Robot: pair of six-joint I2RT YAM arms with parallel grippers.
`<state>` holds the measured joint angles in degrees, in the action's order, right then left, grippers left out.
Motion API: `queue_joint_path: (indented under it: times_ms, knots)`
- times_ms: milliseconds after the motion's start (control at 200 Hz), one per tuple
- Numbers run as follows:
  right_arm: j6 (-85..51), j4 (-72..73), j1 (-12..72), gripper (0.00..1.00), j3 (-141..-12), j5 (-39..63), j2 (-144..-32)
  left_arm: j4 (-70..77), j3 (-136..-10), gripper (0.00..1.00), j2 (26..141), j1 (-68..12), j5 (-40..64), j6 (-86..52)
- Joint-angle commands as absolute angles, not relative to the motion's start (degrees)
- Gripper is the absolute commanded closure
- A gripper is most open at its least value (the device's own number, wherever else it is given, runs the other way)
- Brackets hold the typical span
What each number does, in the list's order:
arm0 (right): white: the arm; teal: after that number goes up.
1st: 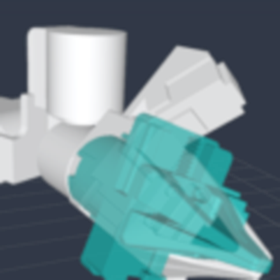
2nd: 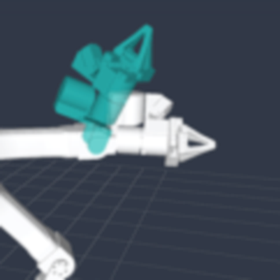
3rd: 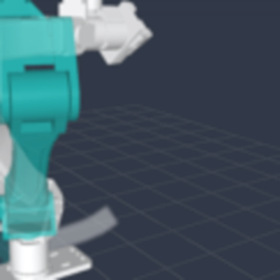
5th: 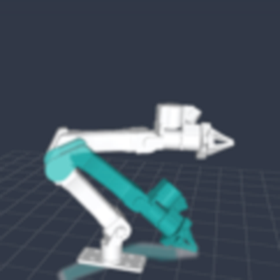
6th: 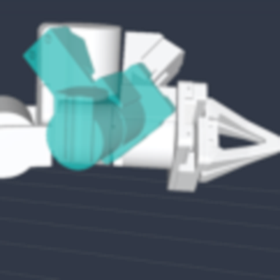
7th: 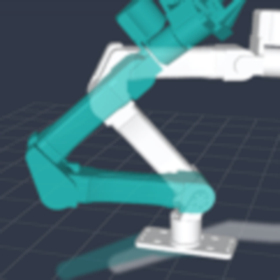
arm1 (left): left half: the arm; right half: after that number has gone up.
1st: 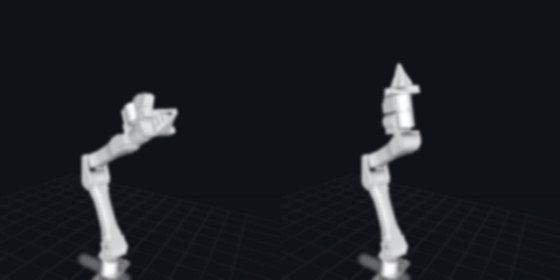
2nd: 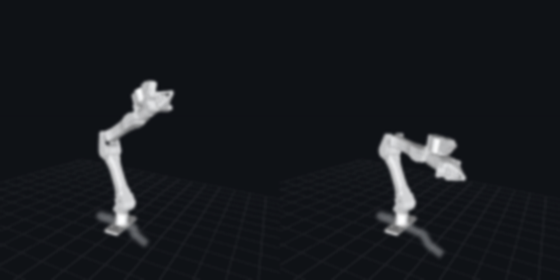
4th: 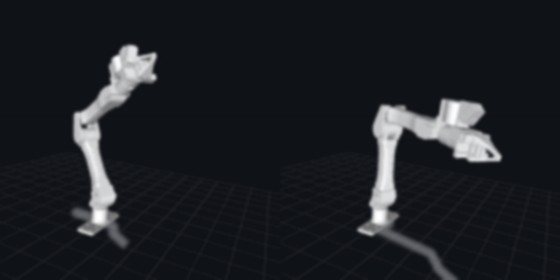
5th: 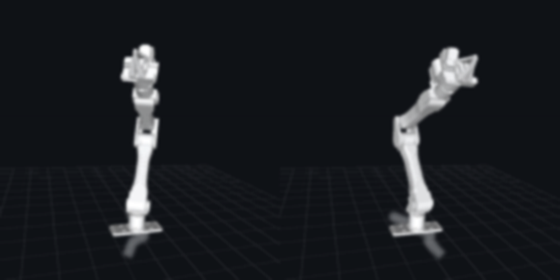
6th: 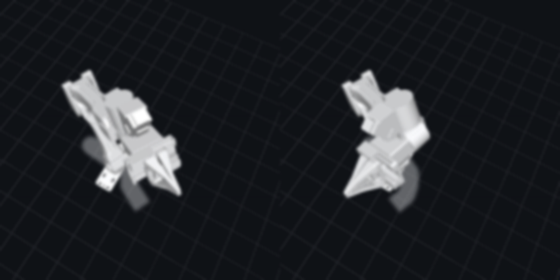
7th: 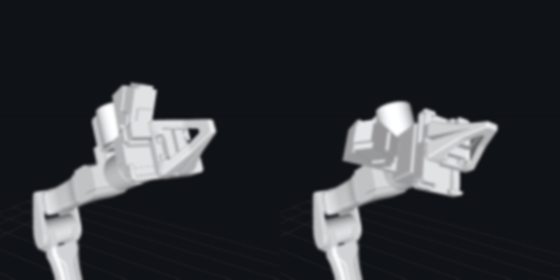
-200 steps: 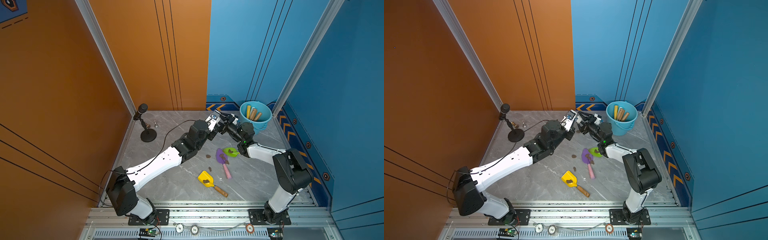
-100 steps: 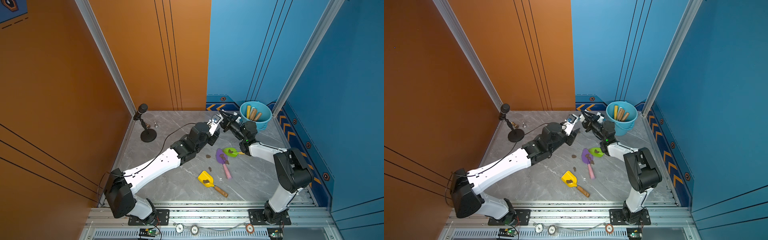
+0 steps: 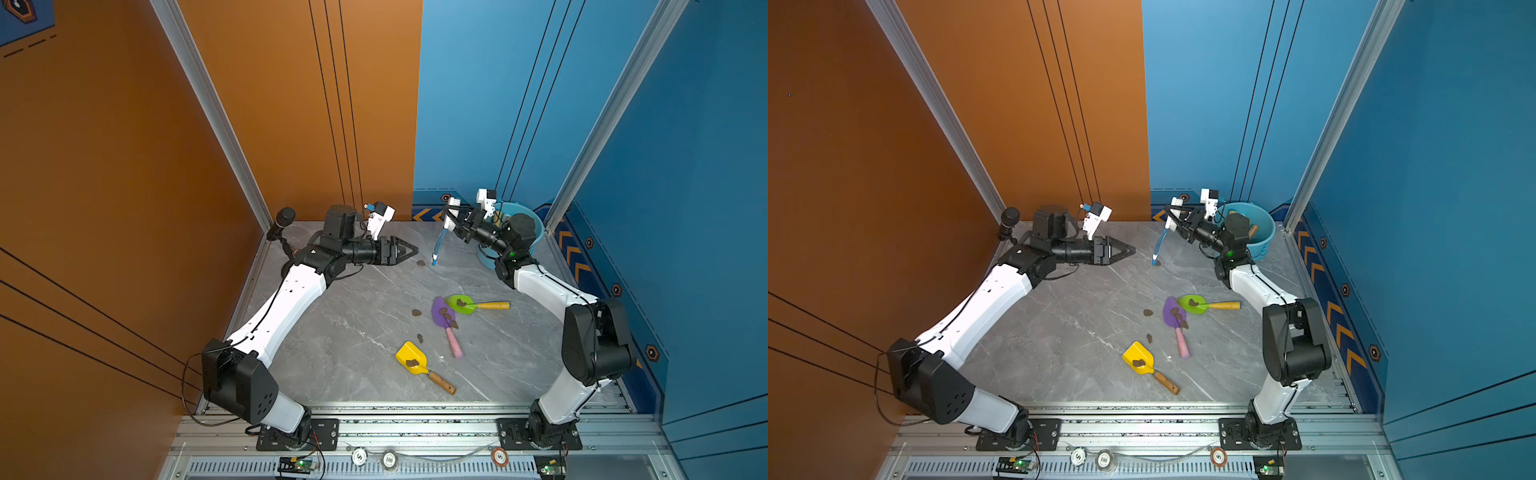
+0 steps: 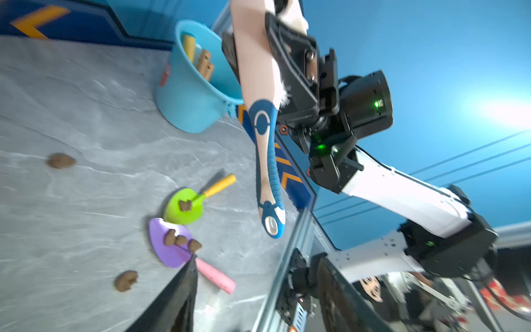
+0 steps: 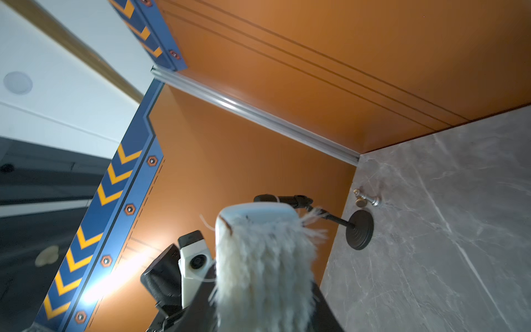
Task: Brush the soil off the hand trowel and place it into the bucket
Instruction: Adjust the brush.
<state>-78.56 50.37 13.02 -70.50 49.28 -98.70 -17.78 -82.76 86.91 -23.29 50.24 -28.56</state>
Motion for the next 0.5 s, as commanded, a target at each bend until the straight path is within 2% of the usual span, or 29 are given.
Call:
queue_joint_path:
  times_ms: [0, 160, 345, 496]
  knots:
    - [-79.4, 57.8, 14.2, 0.85, -73.3, 54.9, -99.8, -18.5, -86.6, 0.33, 88.1, -24.8, 57.4, -29.5]
    - [-86.2, 65.3, 14.9, 0.85, -75.1, 55.0, -102.2, -17.0, -87.1, 0.33, 89.6, -25.8, 53.7, -28.6]
    - [-86.7, 65.6, 15.5, 0.85, -75.4, 54.8, -101.7, -15.4, -89.1, 0.35, 91.5, -28.6, 53.6, -28.6]
    - [-87.0, 65.2, 15.8, 0.85, -75.4, 54.9, -100.8, -15.4, -89.8, 0.41, 92.5, -30.2, 51.2, -28.0]
